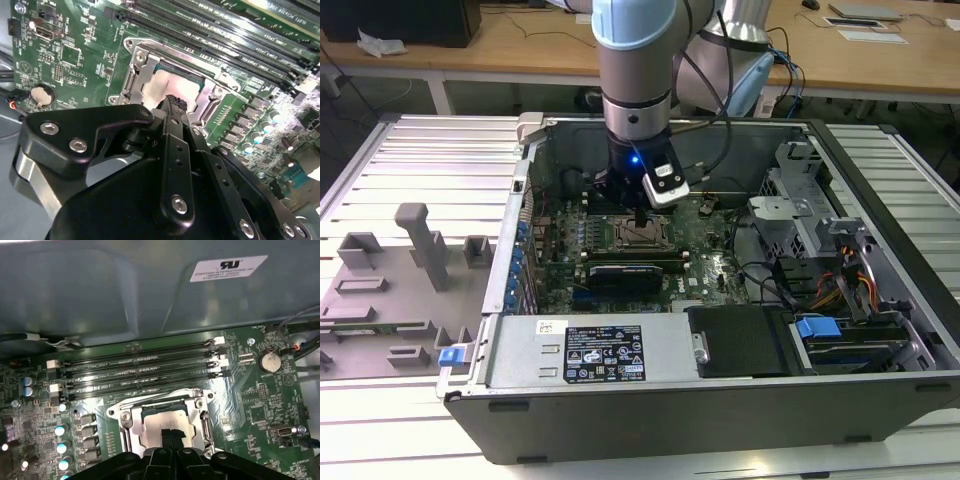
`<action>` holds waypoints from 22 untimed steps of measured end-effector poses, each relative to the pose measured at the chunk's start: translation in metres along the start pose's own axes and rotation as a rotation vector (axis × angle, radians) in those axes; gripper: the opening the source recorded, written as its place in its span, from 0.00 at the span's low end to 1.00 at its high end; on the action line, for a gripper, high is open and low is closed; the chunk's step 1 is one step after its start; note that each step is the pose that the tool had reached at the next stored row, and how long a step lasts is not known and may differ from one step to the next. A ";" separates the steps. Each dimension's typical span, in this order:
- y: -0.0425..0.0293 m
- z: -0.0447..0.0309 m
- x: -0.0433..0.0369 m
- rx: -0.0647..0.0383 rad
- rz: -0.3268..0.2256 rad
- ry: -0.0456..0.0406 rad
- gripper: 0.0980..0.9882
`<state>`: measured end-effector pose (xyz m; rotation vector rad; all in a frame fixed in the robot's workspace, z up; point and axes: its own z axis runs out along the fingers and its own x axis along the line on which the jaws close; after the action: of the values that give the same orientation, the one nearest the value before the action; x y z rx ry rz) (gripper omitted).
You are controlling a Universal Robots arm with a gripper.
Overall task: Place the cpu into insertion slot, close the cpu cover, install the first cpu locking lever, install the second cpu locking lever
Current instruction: 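Install the first cpu locking lever, then install the second cpu locking lever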
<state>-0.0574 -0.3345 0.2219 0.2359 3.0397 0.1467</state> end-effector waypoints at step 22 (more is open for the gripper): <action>0.0022 -0.0200 -0.0023 0.027 -0.002 0.0032 0.01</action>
<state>-0.0567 -0.3345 0.2421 0.2344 3.0467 0.1056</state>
